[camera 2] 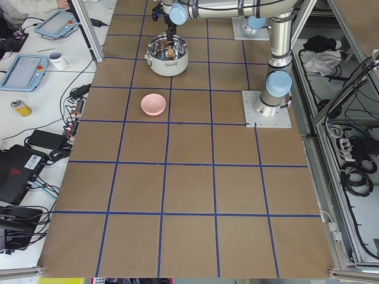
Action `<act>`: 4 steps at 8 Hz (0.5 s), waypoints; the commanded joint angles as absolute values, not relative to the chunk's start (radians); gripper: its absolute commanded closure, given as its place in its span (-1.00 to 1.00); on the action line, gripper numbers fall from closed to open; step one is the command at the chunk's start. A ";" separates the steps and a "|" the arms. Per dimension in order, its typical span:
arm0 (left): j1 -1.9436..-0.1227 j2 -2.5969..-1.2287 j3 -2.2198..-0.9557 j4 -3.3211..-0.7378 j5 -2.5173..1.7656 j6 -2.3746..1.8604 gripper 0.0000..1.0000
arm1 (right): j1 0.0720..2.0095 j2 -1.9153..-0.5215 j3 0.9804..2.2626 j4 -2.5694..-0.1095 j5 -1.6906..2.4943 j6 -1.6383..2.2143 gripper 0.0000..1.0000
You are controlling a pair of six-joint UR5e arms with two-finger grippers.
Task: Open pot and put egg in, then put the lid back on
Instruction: 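Carry the lid over the pot with the right gripper while the left withdraws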
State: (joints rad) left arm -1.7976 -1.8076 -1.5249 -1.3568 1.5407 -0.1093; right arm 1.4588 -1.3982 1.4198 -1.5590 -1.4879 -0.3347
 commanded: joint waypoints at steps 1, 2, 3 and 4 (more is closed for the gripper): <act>-1.633 -1.619 -1.523 -1.471 1.549 0.013 -1.00 | 1.538 -1.391 1.408 -1.583 -1.456 -0.292 1.00; -1.615 -1.564 -1.523 -1.535 1.589 0.038 -1.00 | 1.598 -1.379 1.407 -1.623 -1.457 -0.260 1.00; -1.614 -1.545 -1.523 -1.552 1.641 0.038 -1.00 | 1.661 -1.350 1.404 -1.634 -1.456 -0.182 1.00; -1.612 -1.539 -1.520 -1.558 1.650 0.038 -1.00 | 1.722 -1.320 1.391 -1.681 -1.466 -0.149 1.00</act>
State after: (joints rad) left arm -1.6259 -1.5784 -1.5233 -1.5218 1.6028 0.0252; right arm 1.6081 -1.3684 1.4062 -1.6178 -1.4590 -0.2342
